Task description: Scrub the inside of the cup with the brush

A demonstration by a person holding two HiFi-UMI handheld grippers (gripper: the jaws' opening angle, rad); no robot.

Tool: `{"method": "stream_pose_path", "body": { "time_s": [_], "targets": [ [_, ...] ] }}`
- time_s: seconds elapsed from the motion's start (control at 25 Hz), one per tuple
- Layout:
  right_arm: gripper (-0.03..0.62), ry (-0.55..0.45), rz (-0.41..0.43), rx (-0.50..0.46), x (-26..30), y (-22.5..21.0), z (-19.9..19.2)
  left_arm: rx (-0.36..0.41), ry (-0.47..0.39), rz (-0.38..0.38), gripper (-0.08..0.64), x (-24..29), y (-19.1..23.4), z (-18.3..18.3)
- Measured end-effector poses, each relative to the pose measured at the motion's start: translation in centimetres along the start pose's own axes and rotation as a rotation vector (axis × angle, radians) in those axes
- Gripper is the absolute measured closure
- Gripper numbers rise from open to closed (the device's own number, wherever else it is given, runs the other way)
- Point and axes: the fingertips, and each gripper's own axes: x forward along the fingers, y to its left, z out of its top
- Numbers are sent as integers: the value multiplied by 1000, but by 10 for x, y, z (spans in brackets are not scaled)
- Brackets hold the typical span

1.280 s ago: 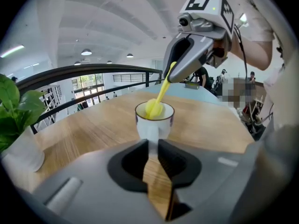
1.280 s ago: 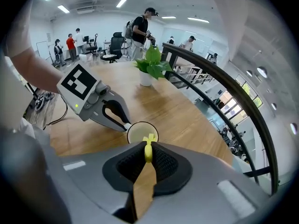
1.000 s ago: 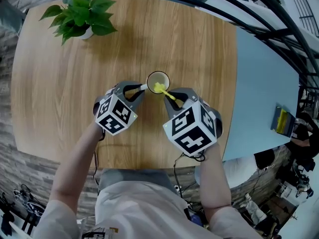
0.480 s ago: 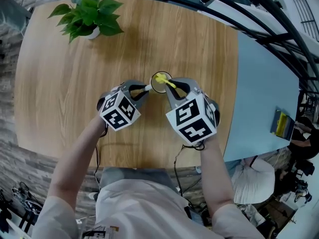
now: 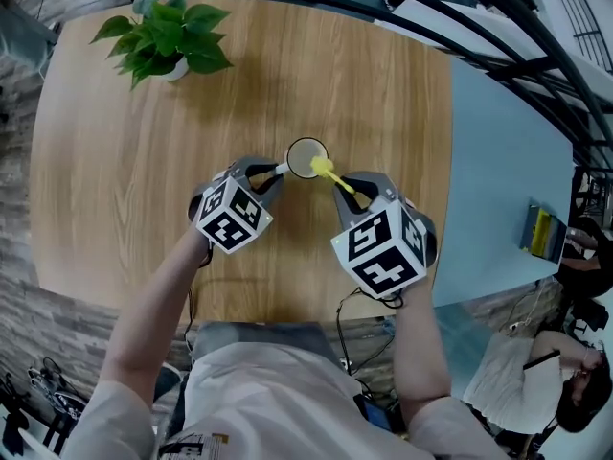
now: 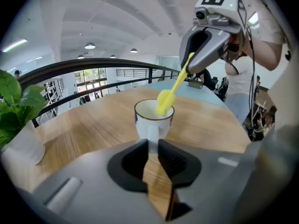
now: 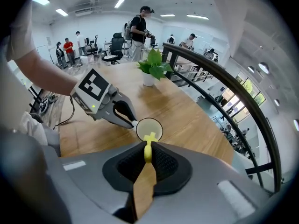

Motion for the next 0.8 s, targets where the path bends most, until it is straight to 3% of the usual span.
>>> {"method": "stream_pose_path", "body": {
  "time_s": [0.16,0.32,0.48,0.8],
  "targets": [
    [560,-63,65,2,6,18,19,9,4,-1,500,2,1,-1],
    [560,-115,34,-43,14,17,43,27,6,-13,502,1,-3,-1],
    [560,-156,-18,-26,14,0,49,36,25,-12,502,-1,-6,0],
    [560,-67,-83,36,-2,-13,12,0,33,11,502,-4,-4,-5]
  ]
}}
